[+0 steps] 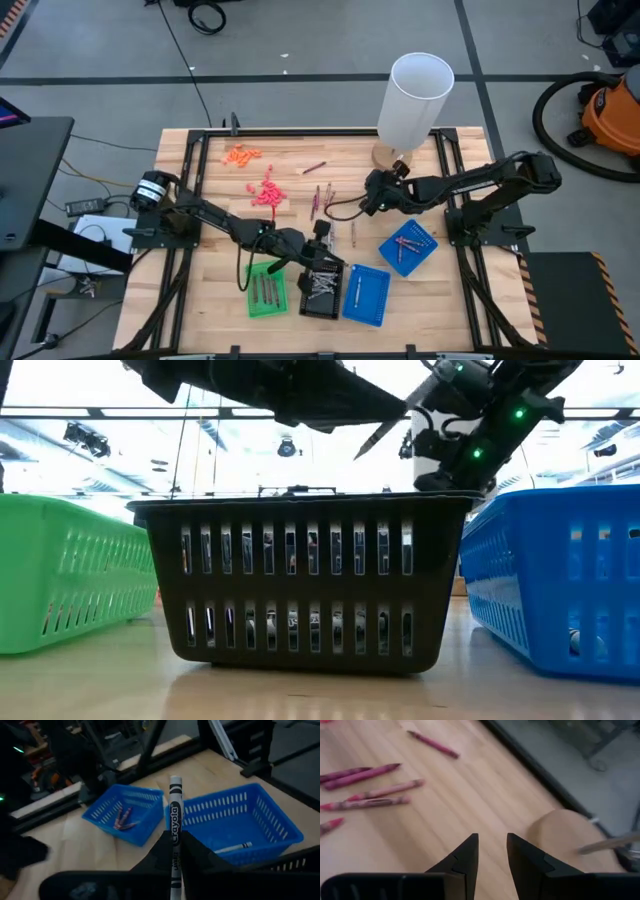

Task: Sort crayons
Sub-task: Put the white crayon into the left blue basket

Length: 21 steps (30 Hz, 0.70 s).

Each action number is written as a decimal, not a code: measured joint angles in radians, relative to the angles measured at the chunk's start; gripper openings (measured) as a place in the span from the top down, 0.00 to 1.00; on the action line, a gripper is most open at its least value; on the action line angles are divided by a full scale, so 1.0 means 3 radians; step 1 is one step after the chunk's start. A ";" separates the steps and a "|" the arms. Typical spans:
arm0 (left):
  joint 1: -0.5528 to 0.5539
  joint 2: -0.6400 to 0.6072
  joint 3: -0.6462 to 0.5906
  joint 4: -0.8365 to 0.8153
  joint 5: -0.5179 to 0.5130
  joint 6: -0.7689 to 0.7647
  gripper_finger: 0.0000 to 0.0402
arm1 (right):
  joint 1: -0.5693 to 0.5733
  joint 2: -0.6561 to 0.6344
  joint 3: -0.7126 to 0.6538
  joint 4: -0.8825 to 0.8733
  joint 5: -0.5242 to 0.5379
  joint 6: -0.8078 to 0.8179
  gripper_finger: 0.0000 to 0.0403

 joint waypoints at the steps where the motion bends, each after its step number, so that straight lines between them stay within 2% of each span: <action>1: -0.0007 0.0049 0.0011 0.0015 0.0009 0.0001 0.96 | 0.0001 -0.0031 0.0000 -0.0025 0.0056 -0.0001 0.73; 10: -0.0013 0.0537 0.0439 -0.0006 0.0096 0.0117 0.96 | 0.0006 -0.0218 0.0000 -0.0324 0.0248 0.0258 0.73; 14: -0.0016 0.0693 0.0628 0.0007 0.0321 0.0242 0.96 | 0.0004 -0.0213 0.0000 -0.0488 0.0321 0.0398 0.73; 21: 0.0012 0.0863 0.0864 0.0009 0.0716 0.0798 0.96 | 0.0006 -0.0227 0.0000 -0.0551 0.0329 0.0493 0.73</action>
